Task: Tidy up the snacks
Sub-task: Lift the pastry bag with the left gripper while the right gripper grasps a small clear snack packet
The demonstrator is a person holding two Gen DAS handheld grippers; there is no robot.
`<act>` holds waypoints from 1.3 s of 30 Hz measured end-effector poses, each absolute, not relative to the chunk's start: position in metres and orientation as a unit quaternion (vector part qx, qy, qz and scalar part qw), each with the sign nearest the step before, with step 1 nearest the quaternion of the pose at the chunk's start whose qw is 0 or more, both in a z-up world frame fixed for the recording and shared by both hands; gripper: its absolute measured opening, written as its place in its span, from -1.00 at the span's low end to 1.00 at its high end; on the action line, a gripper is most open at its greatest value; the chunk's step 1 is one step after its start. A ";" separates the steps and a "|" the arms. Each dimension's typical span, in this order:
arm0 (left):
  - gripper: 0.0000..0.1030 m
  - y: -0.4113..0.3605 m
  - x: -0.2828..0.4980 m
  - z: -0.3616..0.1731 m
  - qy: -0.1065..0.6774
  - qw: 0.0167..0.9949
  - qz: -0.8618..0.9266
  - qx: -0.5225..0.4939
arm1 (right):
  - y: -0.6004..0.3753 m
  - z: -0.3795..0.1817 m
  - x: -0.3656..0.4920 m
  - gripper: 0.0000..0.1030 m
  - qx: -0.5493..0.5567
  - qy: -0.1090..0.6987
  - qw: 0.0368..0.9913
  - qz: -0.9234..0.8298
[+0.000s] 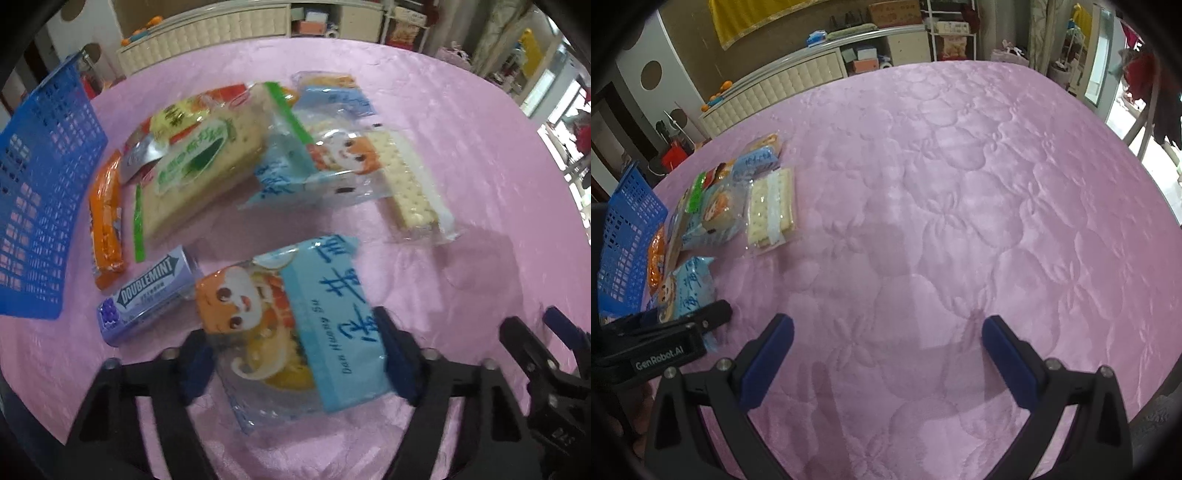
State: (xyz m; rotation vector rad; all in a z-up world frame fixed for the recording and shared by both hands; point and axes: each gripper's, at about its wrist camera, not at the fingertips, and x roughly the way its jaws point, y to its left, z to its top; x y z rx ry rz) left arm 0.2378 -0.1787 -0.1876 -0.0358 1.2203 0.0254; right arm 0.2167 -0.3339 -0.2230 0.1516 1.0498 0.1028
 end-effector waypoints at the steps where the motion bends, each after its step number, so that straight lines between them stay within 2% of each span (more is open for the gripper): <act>1: 0.33 -0.179 0.234 -0.187 0.573 0.819 0.007 -0.017 | -0.333 -0.223 0.217 1.00 0.072 0.501 0.861 0.050; 11: 0.30 -0.126 0.209 -0.158 0.561 0.826 0.005 -0.062 | -0.292 -0.204 0.222 1.00 0.048 0.488 0.867 0.091; 21: 0.30 -0.073 0.195 -0.120 0.516 0.854 0.021 -0.057 | -0.244 -0.192 0.234 1.00 0.018 0.481 0.867 0.133; 28: 0.29 -0.070 0.191 -0.110 0.497 0.867 0.015 -0.020 | -0.213 -0.188 0.251 0.99 -0.011 0.465 0.871 0.161; 33: 0.29 -0.061 0.204 -0.115 0.494 0.869 0.010 -0.022 | -0.196 -0.194 0.267 0.81 -0.023 0.467 0.867 0.175; 39: 0.29 -0.062 0.217 -0.123 0.490 0.872 0.006 0.005 | -0.176 -0.204 0.284 0.76 -0.037 0.483 0.857 0.178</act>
